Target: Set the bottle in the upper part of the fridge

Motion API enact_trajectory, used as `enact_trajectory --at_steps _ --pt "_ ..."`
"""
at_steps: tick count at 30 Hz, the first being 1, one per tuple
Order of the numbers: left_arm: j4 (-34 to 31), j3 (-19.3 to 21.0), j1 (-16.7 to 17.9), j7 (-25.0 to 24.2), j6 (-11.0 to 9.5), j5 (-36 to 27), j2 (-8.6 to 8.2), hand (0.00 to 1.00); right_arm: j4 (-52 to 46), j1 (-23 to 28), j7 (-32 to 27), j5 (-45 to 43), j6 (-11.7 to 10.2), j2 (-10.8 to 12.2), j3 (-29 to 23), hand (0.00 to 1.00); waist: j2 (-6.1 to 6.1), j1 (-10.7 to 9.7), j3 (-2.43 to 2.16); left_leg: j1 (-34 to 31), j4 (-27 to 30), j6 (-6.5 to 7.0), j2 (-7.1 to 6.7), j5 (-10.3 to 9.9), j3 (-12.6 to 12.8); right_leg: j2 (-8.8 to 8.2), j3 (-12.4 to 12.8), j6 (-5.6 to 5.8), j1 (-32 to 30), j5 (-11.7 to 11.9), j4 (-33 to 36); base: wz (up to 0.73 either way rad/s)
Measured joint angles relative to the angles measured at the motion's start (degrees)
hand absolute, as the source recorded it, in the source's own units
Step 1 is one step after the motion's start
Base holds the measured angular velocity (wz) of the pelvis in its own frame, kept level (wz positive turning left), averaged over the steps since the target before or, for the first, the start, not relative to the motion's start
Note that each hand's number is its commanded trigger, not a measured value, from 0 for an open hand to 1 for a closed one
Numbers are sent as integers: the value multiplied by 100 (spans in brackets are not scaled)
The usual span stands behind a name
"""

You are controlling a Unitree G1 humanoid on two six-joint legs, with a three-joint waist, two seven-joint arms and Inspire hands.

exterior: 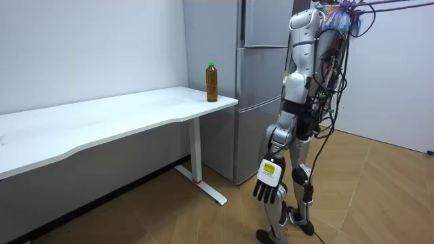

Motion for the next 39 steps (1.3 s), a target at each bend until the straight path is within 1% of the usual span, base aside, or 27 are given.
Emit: enact_trajectory --at_steps 3,5,9,13,16,21,23,24,26,27,28,29,30,31,32,33,34,36,37,38,39 --pt "-27 18 -8 29 -4 220 9 0 10 1 5 -32 -1 -2 -12 0 4 -2 0 32 -2 0 3 0 -3 3 -9 0 5 0 -4 0" --pt "-49 15 -7 65 -3 220 8 0 10 3 5 -30 -1 -2 -11 0 7 -4 2 64 -21 0 3 0 -6 5 -9 -1 37 0 -3 0" --pt "-115 12 -10 137 -4 211 10 0 11 3 3 -31 -2 -10 -3 0 22 -5 14 129 -84 -9 2 -6 14 12 12 1 85 -6 -10 -2" --pt "-190 33 -5 243 -8 212 17 0 4 11 1 -30 -3 -18 -7 0 25 -5 13 187 -146 -10 3 -6 83 10 66 1 89 -6 -6 -9" --pt "-236 133 -15 332 -47 212 22 0 0 10 -5 -30 -7 -19 -8 0 24 -11 12 186 -146 -12 1 -7 88 10 70 1 87 -6 -6 0" --pt "-262 159 -16 391 -52 207 25 0 2 10 -9 -31 -6 -28 -8 0 33 -3 10 191 -160 -16 4 -10 86 15 77 1 83 -6 -3 0" --pt "-261 169 -23 469 -55 122 26 0 7 4 -8 -58 -7 -28 -11 0 34 -6 10 192 -156 -16 5 -10 87 15 79 0 82 -5 2 0" --pt "-264 257 -37 481 -65 -11 25 0 10 6 -5 -102 -8 -29 -46 0 35 -7 9 194 -154 -16 5 -10 86 15 79 -2 84 -3 5 0" --pt "-290 385 -60 559 -126 -226 15 0 0 22 -1 -177 -15 -28 -117 0 45 -8 5 207 -150 -16 8 -10 88 16 89 -4 87 0 18 0" --pt "-415 493 -76 611 -153 -395 14 0 -6 28 1 -198 -26 -28 -157 0 72 -12 -2 210 -149 -16 11 -10 90 16 93 -7 85 1 30 0" --pt "-600 693 -67 669 -176 -594 8 0 -8 44 4 -240 -30 -25 -272 0 97 -5 -3 219 -154 -16 13 -10 92 15 108 -7 82 2 51 0" --pt "-741 818 -56 707 -180 -671 -1 0 -11 53 1 -251 -29 -26 -356 0 110 0 6 231 -157 -16 17 -10 98 13 113 -7 75 2 81 0" --pt "-1028 993 -55 805 -228 -931 1 0 -45 87 -11 -242 -51 -43 -402 0 136 24 24 255 -162 -15 23 -11 111 11 118 -7 73 1 112 -7" --pt "-1224 1054 -73 924 -356 -1223 15 0 -67 83 -21 -257 -71 -74 -399 0 199 35 16 256 -189 -14 25 -13 127 11 134 -7 72 2 109 -8" --pt "-1271 1057 -82 963 -426 -1353 23 0 -81 83 -22 -261 -89 -91 -399 0 202 39 28 257 -192 -12 25 -15 132 11 139 -7 71 2 109 -8" --pt "-1344 1057 -117 1006 -541 -1536 30 0 -85 100 -23 -279 -142 -117 -398 0 251 40 30 258 -193 -11 22 -16 141 8 150 -9 68 3 109 -4" --pt "-1538 1058 -182 1047 -569 -1693 29 0 -110 131 -27 -298 -168 -130 -408 0 314 17 20 258 -190 -11 22 -16 143 9 153 -10 65 4 112 0" --pt "-1859 1114 -187 1106 -632 -1884 30 0 -177 179 -30 -342 -180 -147 -538 0 372 14 15 280 -201 -13 22 -13 143 13 169 -10 69 3 116 -2" --pt "-2101 1204 -182 1150 -685 -1931 33 0 -262 218 -28 -536 -201 -164 -625 0 375 18 5 294 -211 -16 22 -9 143 14 188 -11 65 1 125 -4" --pt "-2212 1263 -182 1185 -733 -1931 34 0 -291 216 -27 -640 -219 -179 -641 0 376 22 2 294 -219 -18 22 -6 150 14 201 -12 56 1 126 -8" --pt "-2432 1277 -183 1272 -838 -1929 55 0 -284 220 -20 -752 -263 -208 -663 0 386 27 -4 297 -205 -22 22 3 176 15 249 -12 22 0 135 -11"
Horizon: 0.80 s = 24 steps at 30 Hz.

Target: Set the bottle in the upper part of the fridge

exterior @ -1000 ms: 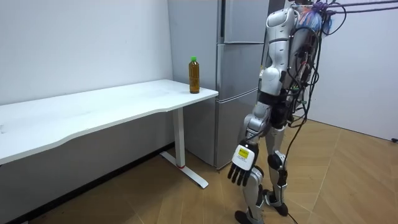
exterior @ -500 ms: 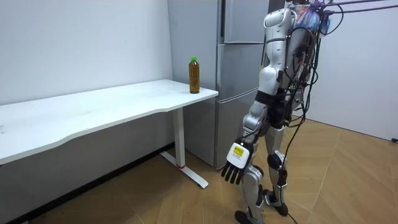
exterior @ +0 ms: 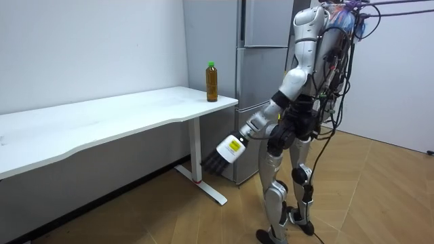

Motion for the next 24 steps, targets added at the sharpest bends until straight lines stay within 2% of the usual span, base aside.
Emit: enact_trajectory --at_steps 1,5,10,14,16,22,24 --pt "-236 0 3 77 -65 0 12 0 -4 -17 0 -76 -19 -23 -9 0 -2 9 2 -6 29 0 1 1 9 -4 7 0 -35 0 25 -9" --pt "-1119 76 -1 188 -115 -120 18 0 -22 -14 22 -170 -49 25 -140 0 -69 57 -8 -11 50 4 -3 -2 2 -15 20 3 -35 -2 51 -1" --pt "-2447 357 -13 431 -321 -151 22 0 -28 74 23 -195 -66 105 -382 0 -103 130 -45 -1 41 3 0 -3 -31 -8 28 1 -18 -1 55 0" --pt "-3156 536 -21 709 -322 -155 23 0 -52 189 22 -136 -62 160 -385 0 -93 133 -41 -22 41 4 2 -4 -54 -5 19 0 -39 0 67 1" --pt "-3842 695 -21 922 -324 -149 26 0 -59 193 22 -198 -50 168 -424 0 -77 139 -38 -21 38 6 2 -7 -72 -1 25 0 -46 0 71 0" --pt "-5208 794 -113 1038 -330 -100 114 0 -159 247 38 -331 -55 163 -464 0 -14 96 -33 -43 51 6 2 -6 -84 -1 10 -1 -46 1 66 1" --pt "-5496 794 -250 1051 -332 -94 137 0 -177 242 35 -331 -56 162 -463 0 -5 98 -32 -70 52 6 2 -6 -65 0 10 -2 -70 1 67 2"
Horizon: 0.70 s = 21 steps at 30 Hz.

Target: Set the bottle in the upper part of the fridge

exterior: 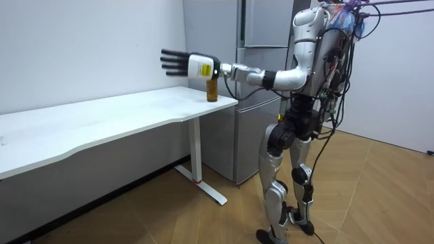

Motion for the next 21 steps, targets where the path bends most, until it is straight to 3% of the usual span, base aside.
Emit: enact_trajectory --at_steps 4,8,16,21 --pt "-355 -52 -429 -32 7 -1 72 0 -25 -30 -39 -26 7 3 49 0 -22 -34 29 -3 3 0 -5 2 8 -4 5 0 -7 0 1 0" --pt "-670 -121 -575 -321 15 -8 69 0 -21 -90 -39 -14 42 10 95 0 -24 -124 57 24 -4 0 -6 2 -7 -4 3 0 21 0 -13 0" --pt "-870 -877 -1121 -1070 69 -87 65 0 47 -388 -39 28 71 140 224 0 -52 -457 65 -60 20 2 -13 4 -48 -9 2 0 -49 0 -13 2" --pt "-948 -1193 -1480 -1683 224 -126 4 0 -10 -452 -40 0 73 194 229 0 -98 -602 75 -82 10 1 -13 5 -4 -9 14 0 -55 1 -5 -2"
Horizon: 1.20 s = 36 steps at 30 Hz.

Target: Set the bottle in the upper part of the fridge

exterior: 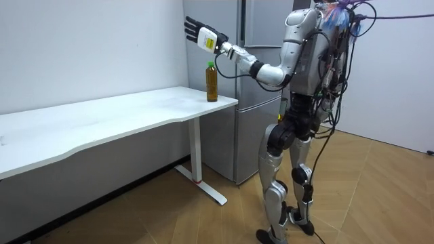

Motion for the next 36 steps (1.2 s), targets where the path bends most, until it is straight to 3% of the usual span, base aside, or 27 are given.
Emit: enact_trajectory --at_steps 4,10,17,22,28,36 --pt "-387 -250 -72 -426 213 -49 -44 0 7 -46 99 -12 57 22 46 0 -50 -145 -16 40 -19 0 0 0 22 2 73 0 13 0 -7 -3" --pt "-586 -536 -323 -964 311 -351 -45 0 61 -60 151 7 72 18 69 0 -26 -164 -9 113 -29 -1 -1 1 32 11 138 1 55 0 -19 -1" --pt "-587 -800 -585 -1116 419 -463 -45 0 246 -279 26 74 122 1 121 0 7 -248 6 128 -12 -1 -1 1 25 8 145 1 90 0 -8 0" --pt "-601 -964 -623 -1305 502 -539 -66 0 243 -315 28 76 126 -18 128 0 56 -383 -32 24 0 11 -2 8 31 13 204 -2 6 2 -7 -1" --pt "-648 -1154 -832 -1381 538 -679 -60 0 462 -502 26 99 125 -53 185 0 87 -475 -45 38 -3 11 -8 9 48 13 225 -2 -10 2 -20 0" --pt "-701 -1283 -893 -1547 589 -790 -61 0 690 -673 35 100 192 -164 346 0 115 -472 -17 39 -18 10 -6 9 33 10 160 -3 5 3 -18 2"
